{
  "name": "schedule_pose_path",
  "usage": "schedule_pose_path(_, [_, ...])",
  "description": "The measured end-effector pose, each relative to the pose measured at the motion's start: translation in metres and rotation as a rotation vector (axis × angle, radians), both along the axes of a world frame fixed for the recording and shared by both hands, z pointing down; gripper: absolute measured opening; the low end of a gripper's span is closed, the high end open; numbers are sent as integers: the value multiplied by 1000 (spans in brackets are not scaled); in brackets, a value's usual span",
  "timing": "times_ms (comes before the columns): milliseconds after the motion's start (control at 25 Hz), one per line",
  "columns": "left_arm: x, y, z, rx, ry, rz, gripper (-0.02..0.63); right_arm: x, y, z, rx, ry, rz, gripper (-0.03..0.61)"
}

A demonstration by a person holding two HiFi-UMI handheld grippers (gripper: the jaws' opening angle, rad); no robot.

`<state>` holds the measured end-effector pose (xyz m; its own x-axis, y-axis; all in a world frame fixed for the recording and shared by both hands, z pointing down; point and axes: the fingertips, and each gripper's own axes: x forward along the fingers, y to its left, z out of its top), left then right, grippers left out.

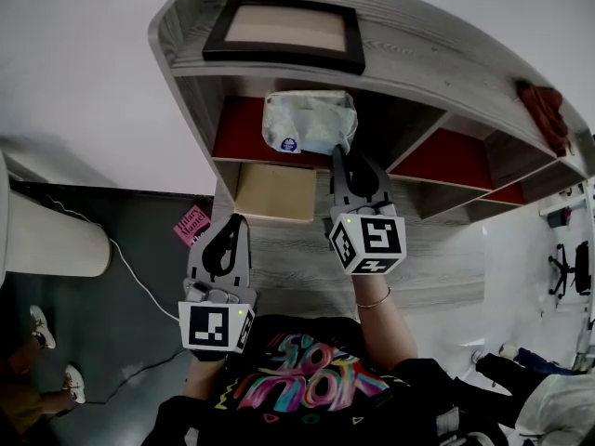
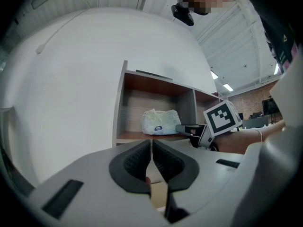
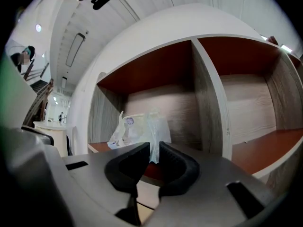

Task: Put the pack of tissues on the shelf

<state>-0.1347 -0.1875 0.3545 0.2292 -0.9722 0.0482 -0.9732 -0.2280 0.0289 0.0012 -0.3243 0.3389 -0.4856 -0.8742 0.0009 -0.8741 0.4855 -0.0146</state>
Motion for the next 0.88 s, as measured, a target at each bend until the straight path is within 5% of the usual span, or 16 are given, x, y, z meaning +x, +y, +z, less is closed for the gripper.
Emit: schedule_pose_path(880, [-3,5,-6,15,-6,0,34,4,3,5,-62,-13,-17,129])
